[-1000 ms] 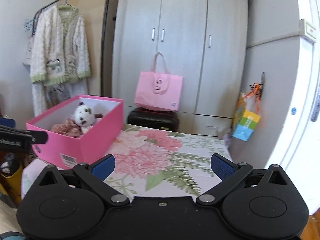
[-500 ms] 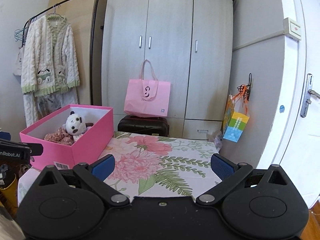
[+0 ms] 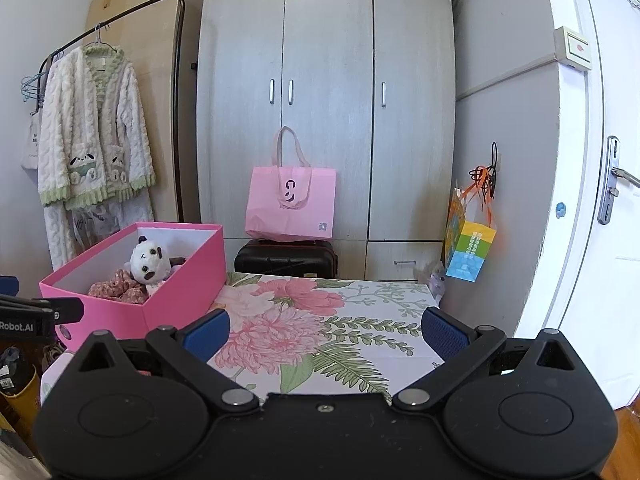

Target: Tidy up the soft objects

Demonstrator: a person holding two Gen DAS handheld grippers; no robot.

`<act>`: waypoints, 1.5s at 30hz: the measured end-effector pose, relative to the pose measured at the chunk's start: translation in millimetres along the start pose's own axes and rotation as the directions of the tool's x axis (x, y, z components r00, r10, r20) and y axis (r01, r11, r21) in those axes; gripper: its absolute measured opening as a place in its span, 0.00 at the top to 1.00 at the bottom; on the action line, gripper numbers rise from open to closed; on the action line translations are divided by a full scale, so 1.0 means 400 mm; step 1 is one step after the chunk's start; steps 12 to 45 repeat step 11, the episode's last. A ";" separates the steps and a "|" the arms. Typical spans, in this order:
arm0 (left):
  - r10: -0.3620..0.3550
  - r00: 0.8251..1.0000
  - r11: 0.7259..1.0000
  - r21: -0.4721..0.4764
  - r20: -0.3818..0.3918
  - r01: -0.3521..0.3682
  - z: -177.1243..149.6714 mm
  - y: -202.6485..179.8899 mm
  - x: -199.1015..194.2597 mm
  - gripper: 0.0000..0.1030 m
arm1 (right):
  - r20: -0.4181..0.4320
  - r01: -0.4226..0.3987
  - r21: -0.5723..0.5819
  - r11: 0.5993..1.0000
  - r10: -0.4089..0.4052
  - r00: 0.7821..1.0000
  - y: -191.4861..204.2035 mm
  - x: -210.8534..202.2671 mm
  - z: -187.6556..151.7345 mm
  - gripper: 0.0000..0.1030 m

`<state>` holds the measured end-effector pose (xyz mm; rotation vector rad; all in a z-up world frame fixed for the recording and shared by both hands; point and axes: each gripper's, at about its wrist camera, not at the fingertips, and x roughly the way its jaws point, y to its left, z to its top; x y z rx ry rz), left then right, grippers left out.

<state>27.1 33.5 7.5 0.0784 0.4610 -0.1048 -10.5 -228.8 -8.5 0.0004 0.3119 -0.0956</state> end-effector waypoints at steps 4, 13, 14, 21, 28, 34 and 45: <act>0.010 1.000 1.000 -0.010 0.009 -0.010 -0.001 0.004 -0.002 0.01 | -0.012 0.002 0.001 1.000 -0.002 1.000 0.002 0.007 -0.002 0.00; 0.019 1.000 1.000 -0.016 0.005 -0.019 -0.003 0.008 0.000 0.01 | -0.026 0.000 0.000 1.000 0.000 1.000 0.005 0.018 -0.004 0.00; 0.019 1.000 1.000 -0.016 0.005 -0.019 -0.003 0.008 0.000 0.01 | -0.026 0.000 0.000 1.000 0.000 1.000 0.005 0.018 -0.004 0.00; 0.019 1.000 1.000 -0.016 0.005 -0.019 -0.003 0.008 0.000 0.01 | -0.026 0.000 0.000 1.000 0.000 1.000 0.005 0.018 -0.004 0.00; 0.019 1.000 1.000 -0.016 0.005 -0.019 -0.003 0.008 0.000 0.01 | -0.026 0.000 0.000 1.000 0.000 1.000 0.005 0.018 -0.004 0.00; 0.019 1.000 1.000 -0.016 0.005 -0.019 -0.003 0.008 0.000 0.01 | -0.026 0.000 0.000 1.000 0.000 1.000 0.005 0.018 -0.004 0.00; 0.019 1.000 1.000 -0.016 0.005 -0.019 -0.003 0.008 0.000 0.01 | -0.026 0.000 0.000 1.000 0.000 1.000 0.005 0.018 -0.004 0.00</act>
